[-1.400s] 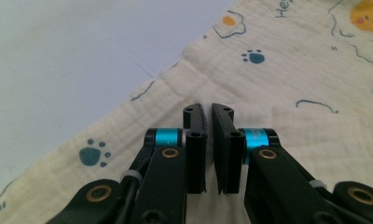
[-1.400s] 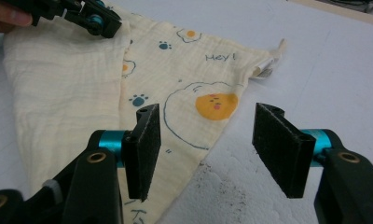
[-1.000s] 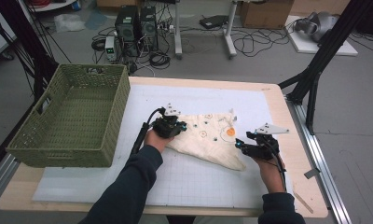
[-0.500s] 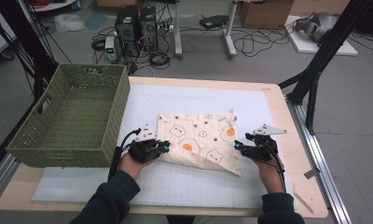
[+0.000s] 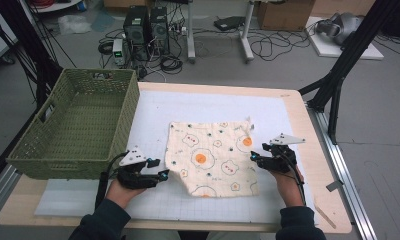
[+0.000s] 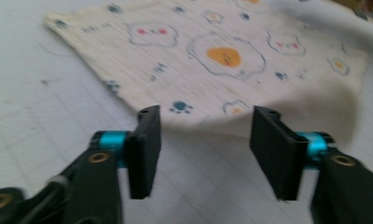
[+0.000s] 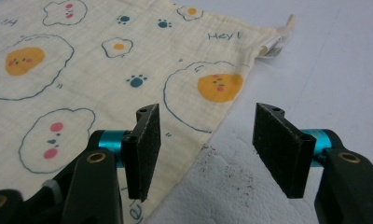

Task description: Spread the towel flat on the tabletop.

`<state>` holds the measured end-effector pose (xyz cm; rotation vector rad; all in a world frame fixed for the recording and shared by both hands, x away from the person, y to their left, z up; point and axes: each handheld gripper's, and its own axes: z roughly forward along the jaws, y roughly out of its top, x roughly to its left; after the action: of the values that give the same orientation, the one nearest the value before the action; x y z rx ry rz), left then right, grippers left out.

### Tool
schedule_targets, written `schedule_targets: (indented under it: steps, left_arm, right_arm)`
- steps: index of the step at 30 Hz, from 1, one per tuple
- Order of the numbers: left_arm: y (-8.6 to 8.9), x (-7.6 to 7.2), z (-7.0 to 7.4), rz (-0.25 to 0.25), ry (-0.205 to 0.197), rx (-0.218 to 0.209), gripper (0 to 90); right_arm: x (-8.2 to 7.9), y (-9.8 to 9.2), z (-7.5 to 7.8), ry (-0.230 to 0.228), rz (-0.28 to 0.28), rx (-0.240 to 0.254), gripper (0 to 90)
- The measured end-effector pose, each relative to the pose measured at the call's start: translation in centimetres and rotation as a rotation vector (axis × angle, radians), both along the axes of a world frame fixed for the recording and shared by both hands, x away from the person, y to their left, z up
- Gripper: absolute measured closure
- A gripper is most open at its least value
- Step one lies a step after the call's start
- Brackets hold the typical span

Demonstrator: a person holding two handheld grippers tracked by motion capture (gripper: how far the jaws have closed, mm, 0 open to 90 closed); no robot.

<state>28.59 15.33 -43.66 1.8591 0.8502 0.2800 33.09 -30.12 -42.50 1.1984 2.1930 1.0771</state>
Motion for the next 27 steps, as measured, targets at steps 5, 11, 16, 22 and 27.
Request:
schedule_targets:
  steps: [5,11,16,22,27]
  left_arm:
    - [0.6,1.1,-0.1,0.071,0.004,-0.019,39.6]
    - [-0.7,4.4,-0.8,0.190,0.012,0.069,43.7]
    - [-2.1,6.8,-1.3,0.231,-0.006,0.132,49.1]
    - [-3.3,9.1,-0.6,0.280,-0.016,0.165,51.7]
    - [-4.6,10.6,-1.5,0.268,0.039,0.240,51.3]
  right_arm:
    - [0.1,0.0,-0.2,0.011,-0.005,-0.006,42.1]
    - [0.4,1.0,-0.9,0.051,0.024,-0.036,52.2]
    - [0.7,1.0,-1.5,0.067,0.018,-0.060,57.8]
    - [0.8,0.8,-1.9,0.067,0.013,-0.043,61.1]
    - [0.5,1.3,-1.6,0.021,0.003,-0.080,63.7]
